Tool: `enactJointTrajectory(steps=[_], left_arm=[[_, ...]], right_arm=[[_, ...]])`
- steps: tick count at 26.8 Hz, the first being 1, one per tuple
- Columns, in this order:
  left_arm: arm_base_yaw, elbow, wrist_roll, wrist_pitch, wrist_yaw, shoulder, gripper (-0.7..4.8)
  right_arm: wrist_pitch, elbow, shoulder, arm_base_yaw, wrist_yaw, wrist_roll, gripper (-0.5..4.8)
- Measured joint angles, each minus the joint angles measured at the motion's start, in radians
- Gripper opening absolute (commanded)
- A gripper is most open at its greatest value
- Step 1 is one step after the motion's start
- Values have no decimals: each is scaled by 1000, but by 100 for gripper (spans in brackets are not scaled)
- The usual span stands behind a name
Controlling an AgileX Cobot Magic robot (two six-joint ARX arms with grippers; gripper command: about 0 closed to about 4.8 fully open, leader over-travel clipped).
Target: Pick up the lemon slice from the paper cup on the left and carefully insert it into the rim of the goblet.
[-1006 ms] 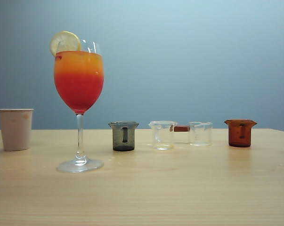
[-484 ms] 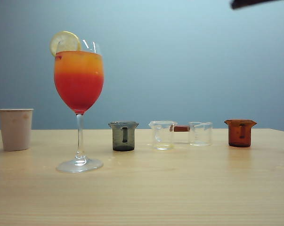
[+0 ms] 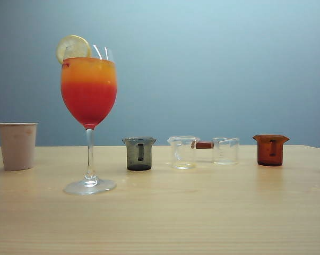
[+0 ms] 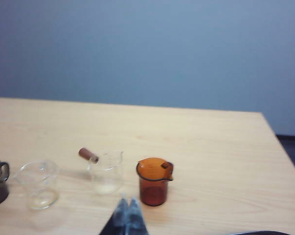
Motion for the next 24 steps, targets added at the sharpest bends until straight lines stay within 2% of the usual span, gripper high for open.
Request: enactJointTrajectory(steps=[6,11,21,24], left_arm=[[0,0,0,0,0,0,-5],[0,0,0,0,0,0,-5],[0,0,0,-3,0,-1,-5],[0,0,0,-3,0,0,-5]], right_arm=[[1,-126,-187,-94,0,0,-1],[-24,-202,-324,-128,0,0,-1],[-71,-264,-321,-131,-5,-2,-1],[-70,-264,-321,-159,-11,-40,-1]])
